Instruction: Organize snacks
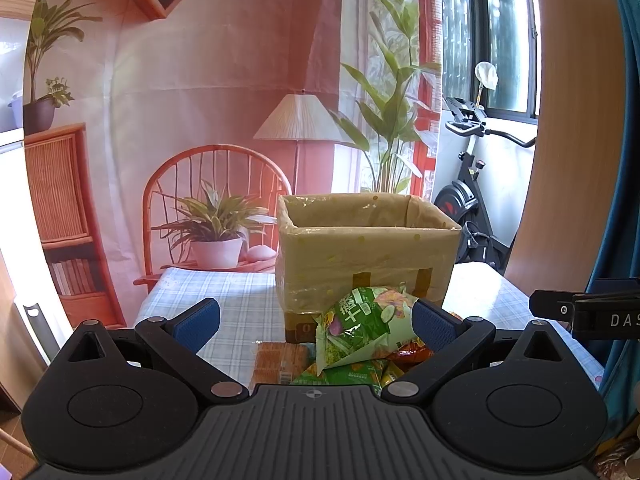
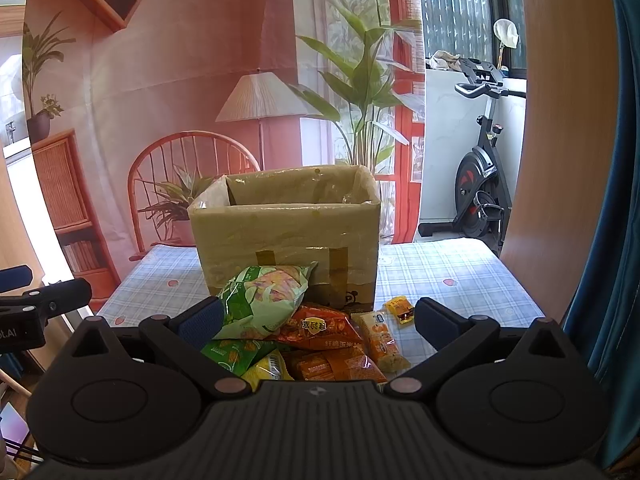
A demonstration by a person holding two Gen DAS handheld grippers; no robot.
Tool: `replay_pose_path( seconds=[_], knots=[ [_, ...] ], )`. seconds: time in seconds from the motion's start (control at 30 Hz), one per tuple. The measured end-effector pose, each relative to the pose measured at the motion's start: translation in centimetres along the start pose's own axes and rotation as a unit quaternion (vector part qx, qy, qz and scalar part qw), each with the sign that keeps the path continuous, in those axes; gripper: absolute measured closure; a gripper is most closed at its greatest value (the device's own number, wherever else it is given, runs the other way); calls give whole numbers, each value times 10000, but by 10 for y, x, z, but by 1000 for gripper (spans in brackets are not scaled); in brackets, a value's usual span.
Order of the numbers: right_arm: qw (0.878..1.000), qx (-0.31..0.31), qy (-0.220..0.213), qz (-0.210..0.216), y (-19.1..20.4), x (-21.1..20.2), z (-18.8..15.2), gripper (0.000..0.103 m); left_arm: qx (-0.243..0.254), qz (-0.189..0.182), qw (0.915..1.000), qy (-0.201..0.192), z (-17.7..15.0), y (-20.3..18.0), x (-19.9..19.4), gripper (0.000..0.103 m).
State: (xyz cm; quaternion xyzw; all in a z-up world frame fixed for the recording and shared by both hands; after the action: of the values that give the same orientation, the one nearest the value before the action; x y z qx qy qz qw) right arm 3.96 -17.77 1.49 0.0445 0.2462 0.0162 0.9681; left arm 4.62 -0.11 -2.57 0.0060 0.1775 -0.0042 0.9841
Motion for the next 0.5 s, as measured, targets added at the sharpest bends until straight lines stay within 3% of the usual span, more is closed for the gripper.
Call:
replay_pose_path(
  seconds=[0.5],
  knots=[
    [10000, 3, 4, 0, 0, 0, 0, 0, 4, -10, 10000, 14, -1, 0, 1, 0]
  ],
)
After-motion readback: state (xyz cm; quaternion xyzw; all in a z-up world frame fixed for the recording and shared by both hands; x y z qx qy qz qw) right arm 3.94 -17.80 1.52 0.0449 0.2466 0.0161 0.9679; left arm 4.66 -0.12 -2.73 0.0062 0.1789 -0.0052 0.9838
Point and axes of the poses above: each gripper's, at about its wrist camera, not at the fingertips, and x roughly the way its jaws point, y to its left, z to its top, the point moved 5 cm from there along x, roughly the way its jaws point, and after that the axes turned 3 degrees about -y, right-handed, at the moved point
